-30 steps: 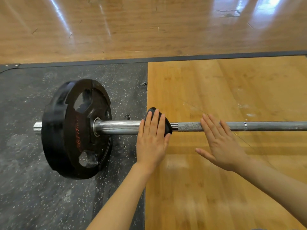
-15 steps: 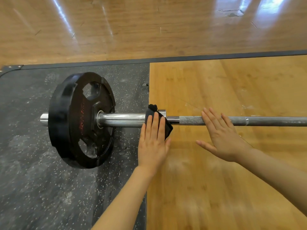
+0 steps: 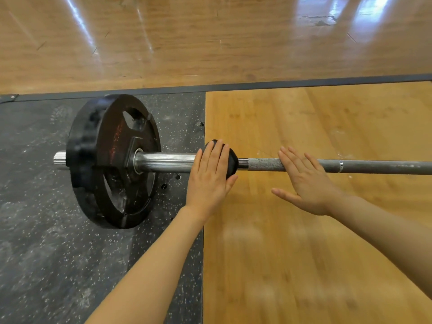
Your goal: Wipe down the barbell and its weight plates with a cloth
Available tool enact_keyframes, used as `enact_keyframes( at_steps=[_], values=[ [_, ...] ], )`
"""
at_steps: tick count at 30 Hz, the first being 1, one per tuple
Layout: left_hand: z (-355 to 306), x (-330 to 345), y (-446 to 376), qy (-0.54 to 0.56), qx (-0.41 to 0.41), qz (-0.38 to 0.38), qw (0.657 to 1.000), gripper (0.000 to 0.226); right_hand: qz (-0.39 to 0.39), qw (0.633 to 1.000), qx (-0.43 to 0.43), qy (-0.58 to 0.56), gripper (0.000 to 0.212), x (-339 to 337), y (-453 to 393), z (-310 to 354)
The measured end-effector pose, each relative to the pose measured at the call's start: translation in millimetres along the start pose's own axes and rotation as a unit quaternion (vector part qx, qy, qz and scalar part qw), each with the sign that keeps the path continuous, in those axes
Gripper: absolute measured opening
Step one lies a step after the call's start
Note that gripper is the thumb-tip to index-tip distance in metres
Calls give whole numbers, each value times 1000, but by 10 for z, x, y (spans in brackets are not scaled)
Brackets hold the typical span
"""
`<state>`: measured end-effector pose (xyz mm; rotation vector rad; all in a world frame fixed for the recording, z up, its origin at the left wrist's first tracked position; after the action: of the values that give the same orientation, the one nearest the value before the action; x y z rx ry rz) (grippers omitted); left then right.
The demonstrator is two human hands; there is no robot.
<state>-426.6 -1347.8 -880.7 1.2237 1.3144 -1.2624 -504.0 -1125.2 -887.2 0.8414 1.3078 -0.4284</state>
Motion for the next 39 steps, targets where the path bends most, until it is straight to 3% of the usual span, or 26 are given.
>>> enact_keyframes(
  at_steps=[8, 12, 17, 22, 29, 33, 39],
  values=[
    [183, -63, -259, 14, 18, 34, 999, 60, 31, 999, 13, -17, 103, -153, -236, -107],
    [362, -75, -334, -32, 0, 74, 997, 64, 59, 998, 6, -25, 101, -227, -336, -167],
    [638, -82, -361, 0, -40, 104, 994, 61, 106, 994, 10, -23, 103, -323, -473, -231],
    [756, -176, -570, -2, 4, 103, 995, 55, 169, 985, 15, -40, 107, -448, -604, -269],
    [829, -131, -886, 11, 6, 68, 998, 52, 137, 990, -13, -28, 107, -494, -810, -413],
    [814, -71, -1119, 18, -22, -6, 1000, 47, 114, 992, -24, -52, 100, -526, -943, -504],
    [828, -67, -1444, 73, -31, -133, 988, 30, -39, 998, 24, -52, 86, -404, -903, -595]
  ],
)
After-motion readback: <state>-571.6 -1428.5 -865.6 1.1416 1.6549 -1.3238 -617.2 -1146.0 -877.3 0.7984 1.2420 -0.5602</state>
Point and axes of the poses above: each hand's wrist, its own y-axis away from the middle knuckle, its own x-axis out of the palm, z = x × y, the point moved 4 cm from there along -y, towards the middle knuckle, and after that the axes turned 13 degrees about z, right-handed, at the moved point
